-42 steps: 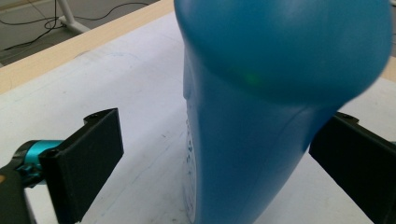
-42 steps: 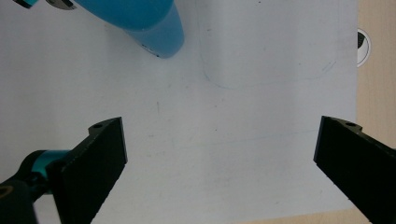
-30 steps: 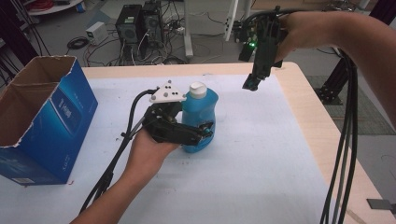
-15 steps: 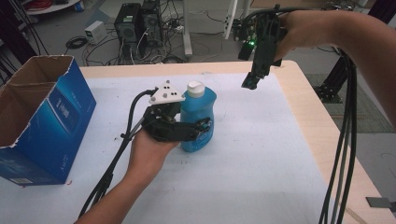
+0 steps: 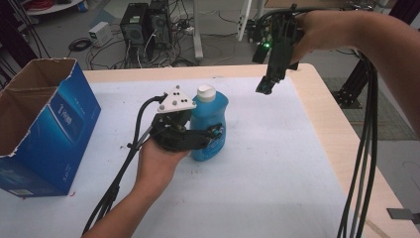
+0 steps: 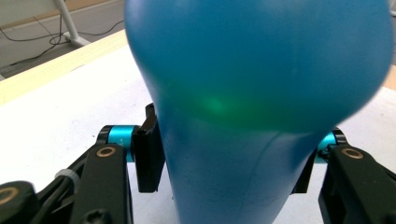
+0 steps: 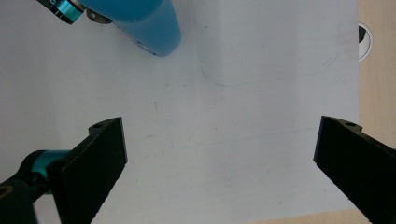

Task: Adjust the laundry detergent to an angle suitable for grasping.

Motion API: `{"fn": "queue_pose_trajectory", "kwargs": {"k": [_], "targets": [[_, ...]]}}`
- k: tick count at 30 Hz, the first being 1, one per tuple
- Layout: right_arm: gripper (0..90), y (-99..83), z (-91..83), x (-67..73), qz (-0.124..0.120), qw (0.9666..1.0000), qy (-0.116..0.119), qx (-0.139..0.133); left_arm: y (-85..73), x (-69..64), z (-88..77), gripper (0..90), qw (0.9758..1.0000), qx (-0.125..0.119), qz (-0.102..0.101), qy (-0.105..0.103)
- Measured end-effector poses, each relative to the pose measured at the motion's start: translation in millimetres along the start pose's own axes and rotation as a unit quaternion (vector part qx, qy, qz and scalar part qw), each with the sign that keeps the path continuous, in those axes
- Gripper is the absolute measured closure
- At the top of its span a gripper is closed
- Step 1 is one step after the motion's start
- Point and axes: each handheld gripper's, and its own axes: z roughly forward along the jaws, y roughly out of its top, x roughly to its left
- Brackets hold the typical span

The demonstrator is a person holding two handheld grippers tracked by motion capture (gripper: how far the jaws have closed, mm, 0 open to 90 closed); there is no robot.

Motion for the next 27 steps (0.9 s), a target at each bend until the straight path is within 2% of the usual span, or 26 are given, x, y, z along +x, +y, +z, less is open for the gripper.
{"fn": "queue_pose_trajectory", "kwargs": {"k": [4,7,11,16,21,23,24,27], "targets": [[1.9,0.2,1.1,0.9,0.000,1.0000,0.001,0.001,0.3,-0.3,-0.5,44.2,1.0000,0.001,0.006,0.000],[1.9,0.2,0.7,1.5,0.002,1.0000,0.001,0.002,0.9,0.6,-1.6,44.7,1.0000,0.003,0.007,-0.006],[1.9,-0.3,-0.6,1.9,0.004,1.0000,0.000,0.000,3.2,0.6,-4.6,44.8,0.9997,0.010,0.018,-0.015],[1.9,-1.6,-1.9,2.4,0.005,1.0000,-0.003,0.002,9.7,5.2,-13.0,44.9,0.9994,-0.002,0.021,-0.027],[1.9,-1.0,-2.4,3.6,0.006,1.0000,-0.004,0.002,25.6,11.4,-24.8,44.8,0.9977,-0.015,0.041,-0.052],[1.9,-1.1,-2.5,4.2,0.008,1.0000,-0.003,0.001,28.2,12.5,-26.5,44.9,0.9973,-0.015,0.046,-0.055],[1.9,-1.2,-2.6,4.7,0.010,0.9999,-0.002,0.002,33.2,15.3,-29.4,44.8,0.9962,-0.013,0.058,-0.063],[1.9,-1.8,-2.5,4.6,0.008,1.0000,-0.001,0.003,37.1,17.6,-31.9,44.8,0.9953,-0.013,0.064,-0.072]]}}
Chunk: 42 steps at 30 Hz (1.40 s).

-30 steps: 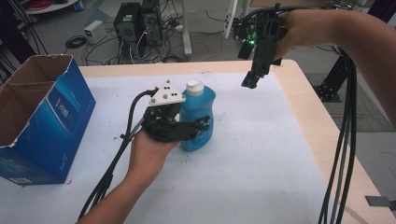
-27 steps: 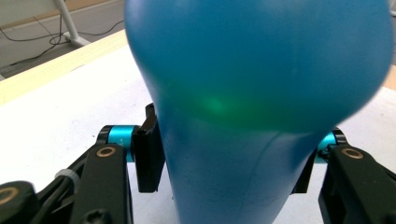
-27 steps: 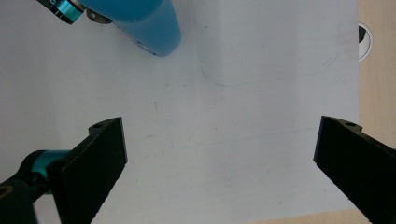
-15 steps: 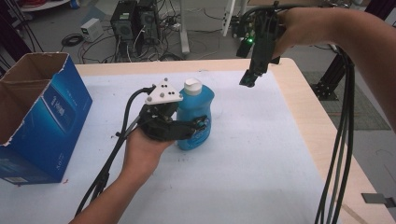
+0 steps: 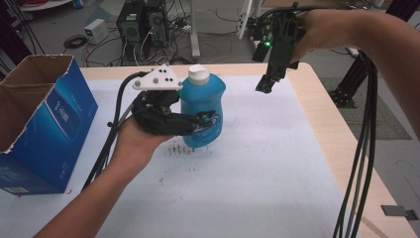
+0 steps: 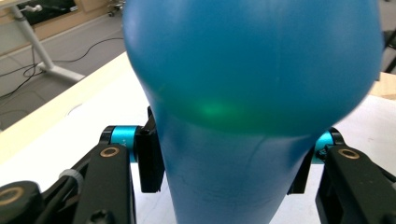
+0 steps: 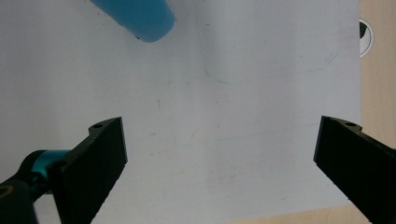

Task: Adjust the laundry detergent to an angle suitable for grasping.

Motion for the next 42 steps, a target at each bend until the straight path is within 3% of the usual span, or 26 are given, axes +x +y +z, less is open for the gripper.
{"fn": "queue_pose_trajectory", "kwargs": {"k": [1,2,5,7,8,13,20,25,26,27,33,42], "targets": [[1.9,-0.6,-0.3,0.7,0.002,1.0000,0.000,0.001,3.2,3.5,-3.1,44.9,0.9998,0.006,0.013,-0.014],[1.9,-0.6,-0.3,0.7,0.002,1.0000,0.000,0.001,3.2,3.5,-3.1,44.8,0.9998,0.006,0.013,-0.014],[1.9,-1.6,-1.7,1.2,0.003,1.0000,-0.001,0.001,7.5,7.3,-6.1,44.9,0.9986,0.015,0.027,-0.043],[1.9,-2.5,-2.9,1.9,0.004,1.0000,-0.002,0.000,11.6,11.0,-8.5,44.8,0.9959,0.027,0.043,-0.074],[1.9,-2.5,-2.9,1.9,0.004,1.0000,-0.002,0.000,11.6,11.0,-8.5,44.8,0.9959,0.027,0.043,-0.074],[1.9,-3.3,-3.3,3.4,0.007,1.0000,-0.002,0.000,14.2,17.5,-10.7,44.8,0.9906,0.041,0.054,-0.119],[1.9,-3.5,-2.2,5.1,0.007,1.0000,-0.002,0.000,9.9,27.6,-14.0,44.9,0.9838,0.035,0.061,-0.165],[1.9,-2.6,-1.9,5.4,0.009,1.0000,-0.002,0.003,7.2,29.6,-14.3,45.1,0.9801,0.040,0.070,-0.182],[1.9,-1.4,-2.0,5.6,0.008,1.0000,-0.002,0.002,6.0,29.3,-13.4,45.2,0.9772,0.038,0.079,-0.193],[1.9,-1.0,-1.7,6.2,0.009,1.0000,0.000,0.002,6.0,29.3,-13.4,45.2,0.9772,0.038,0.079,-0.193],[1.9,-0.9,0.6,6.3,0.011,0.9999,0.000,0.008,4.9,25.7,-7.8,45.2,0.9672,0.047,0.104,-0.227],[1.9,0.5,2.2,6.7,0.013,0.9998,0.001,0.013,0.1,20.5,-0.8,45.2,0.9559,0.049,0.118,-0.265]]}}
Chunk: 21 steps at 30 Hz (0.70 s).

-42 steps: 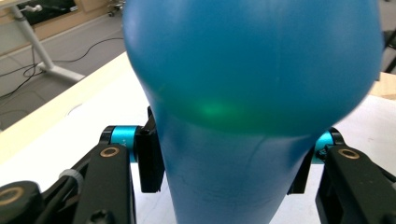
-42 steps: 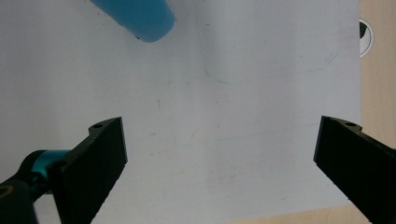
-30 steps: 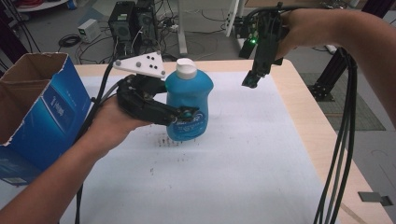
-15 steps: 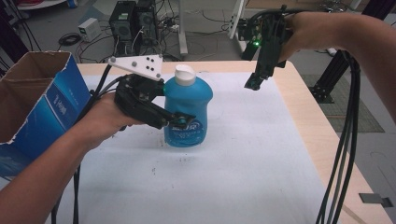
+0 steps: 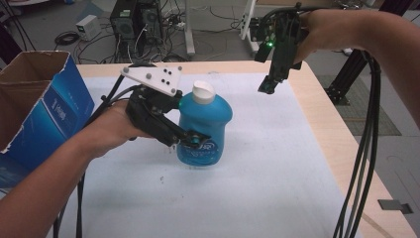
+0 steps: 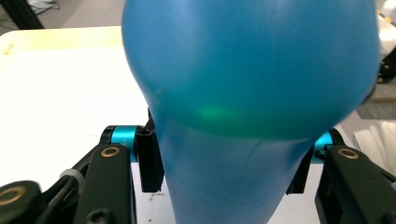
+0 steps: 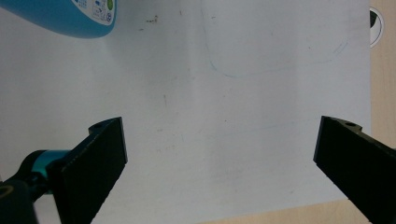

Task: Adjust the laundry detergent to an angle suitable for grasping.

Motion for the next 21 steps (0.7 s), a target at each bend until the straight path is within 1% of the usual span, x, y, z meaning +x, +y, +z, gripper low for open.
{"fn": "queue_pose_trajectory", "kwargs": {"k": [5,7,8,11,15,21], "targets": [[1.9,0.2,2.1,-0.4,0.001,1.0000,0.002,0.003,-1.6,0.2,5.1,45.2,0.9997,-0.003,0.012,-0.019],[1.9,-0.2,3.2,-0.6,0.003,1.0000,0.003,0.004,-3.0,0.2,6.9,45.2,0.9995,-0.006,0.012,-0.027],[1.9,-0.2,3.2,-0.6,0.003,1.0000,0.003,0.004,-3.6,0.2,7.7,45.2,0.9995,-0.005,0.015,-0.028],[1.9,-1.3,4.4,-1.1,0.004,1.0000,0.004,0.004,-7.2,-1.0,11.5,45.2,0.9994,-0.003,0.012,-0.031],[1.9,-2.8,7.1,-1.4,0.006,0.9999,0.005,0.006,-13.5,-1.4,15.3,45.2,0.9993,-0.010,0.010,-0.035],[1.9,-3.2,8.4,-2.2,0.008,0.9999,0.007,0.006,-18.6,-1.4,20.7,45.2,0.9988,-0.005,0.013,-0.047]]}}
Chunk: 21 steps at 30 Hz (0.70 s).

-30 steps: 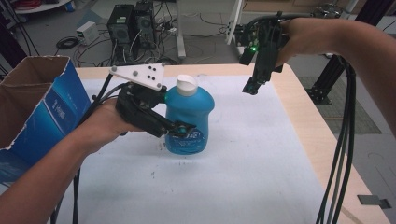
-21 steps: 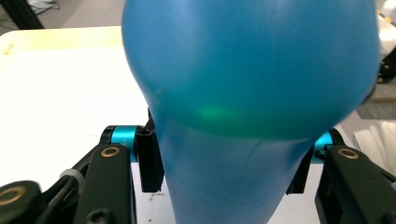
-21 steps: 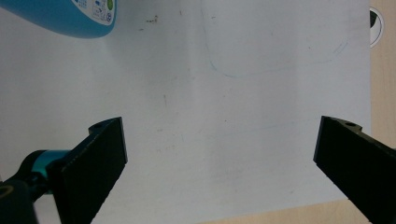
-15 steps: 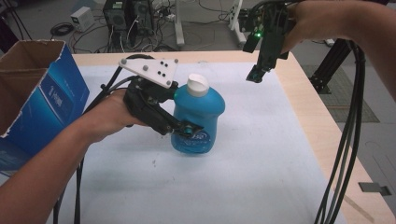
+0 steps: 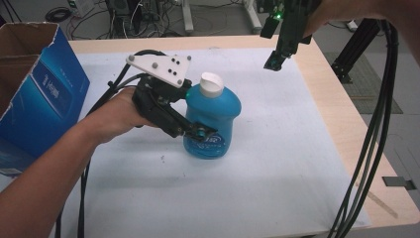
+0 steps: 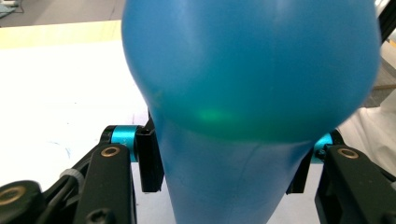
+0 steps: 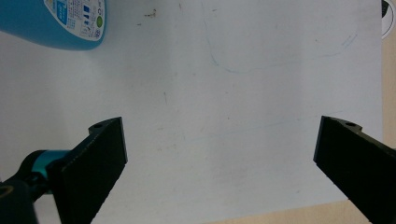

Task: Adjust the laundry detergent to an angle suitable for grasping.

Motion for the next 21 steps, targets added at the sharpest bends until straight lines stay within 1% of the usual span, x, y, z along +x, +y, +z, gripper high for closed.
{"fn": "queue_pose_trajectory", "kwargs": {"k": [2,6,10,13,14,16,21], "targets": [[1.9,0.0,0.5,-0.2,0.000,1.0000,0.000,-0.001,-3.3,1.0,2.8,45.3,1.0000,-0.003,-0.006,-0.004],[1.9,-1.0,1.9,-0.1,0.000,1.0000,0.002,0.001,-5.9,0.0,8.7,45.3,1.0000,0.000,-0.001,-0.009],[1.9,-2.5,2.1,-0.4,0.005,1.0000,0.001,0.000,-6.9,0.9,12.6,45.3,0.9998,-0.009,-0.001,-0.015],[1.9,-2.7,1.9,-0.8,0.001,1.0000,0.001,0.001,-8.4,1.7,12.0,45.3,0.9998,-0.011,0.007,-0.018],[1.9,-2.5,2.2,-0.4,0.004,1.0000,0.000,-0.001,-9.2,2.0,11.9,45.1,0.9996,-0.014,0.012,-0.020],[1.9,-2.3,2.2,0.0,0.007,1.0000,0.001,0.000,-10.0,2.0,10.4,44.7,0.9997,-0.009,0.015,-0.019],[1.9,-1.7,1.9,0.8,0.004,1.0000,0.000,0.000,-11.9,1.2,9.9,44.4,0.9998,-0.007,0.002,-0.021]]}}
